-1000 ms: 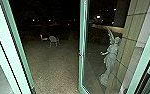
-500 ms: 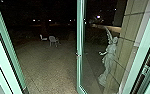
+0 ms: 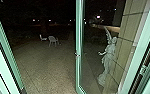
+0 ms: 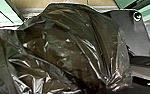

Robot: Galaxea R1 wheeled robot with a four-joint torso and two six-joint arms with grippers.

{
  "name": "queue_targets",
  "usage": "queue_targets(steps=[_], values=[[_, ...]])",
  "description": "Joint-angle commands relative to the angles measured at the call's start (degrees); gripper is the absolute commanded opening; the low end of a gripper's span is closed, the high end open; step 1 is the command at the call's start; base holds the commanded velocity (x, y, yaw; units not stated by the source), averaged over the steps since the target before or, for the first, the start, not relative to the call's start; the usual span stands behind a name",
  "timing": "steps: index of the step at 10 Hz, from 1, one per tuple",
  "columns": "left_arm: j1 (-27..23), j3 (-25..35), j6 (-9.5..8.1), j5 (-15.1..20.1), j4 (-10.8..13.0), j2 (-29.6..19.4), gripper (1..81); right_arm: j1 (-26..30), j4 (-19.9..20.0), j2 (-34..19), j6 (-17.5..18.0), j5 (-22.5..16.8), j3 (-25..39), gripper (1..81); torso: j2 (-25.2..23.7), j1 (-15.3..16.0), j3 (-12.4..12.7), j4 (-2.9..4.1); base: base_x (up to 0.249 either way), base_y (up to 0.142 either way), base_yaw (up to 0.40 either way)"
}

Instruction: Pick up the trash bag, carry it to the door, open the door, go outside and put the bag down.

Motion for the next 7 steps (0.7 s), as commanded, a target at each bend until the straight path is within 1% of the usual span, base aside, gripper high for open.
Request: queue_targets(steps=[1,6,7], values=[[-3.2,0.0,0.21,3.1,0.5,-0.3,1.0,2.8,-0.5,-0.1,-0.1,-2.5,0.5,81.1,0.0,0.0,0.0,0.0,0.0,0.0,0.0],[-3.2,-0.2,0.21,3.1,0.4,-0.2,1.0,2.7,-0.5,-0.1,-0.1,-2.5,0.5,81.1,0.0,0.0,0.0,0.0,0.0,0.0,0.0],[-3.2,-0.2,0.21,3.1,0.4,-0.2,1.0,2.7,-0.5,-0.1,-0.1,-2.4,0.5,81.1,0.0,0.0,0.0,0.0,0.067,0.0,0.0]])
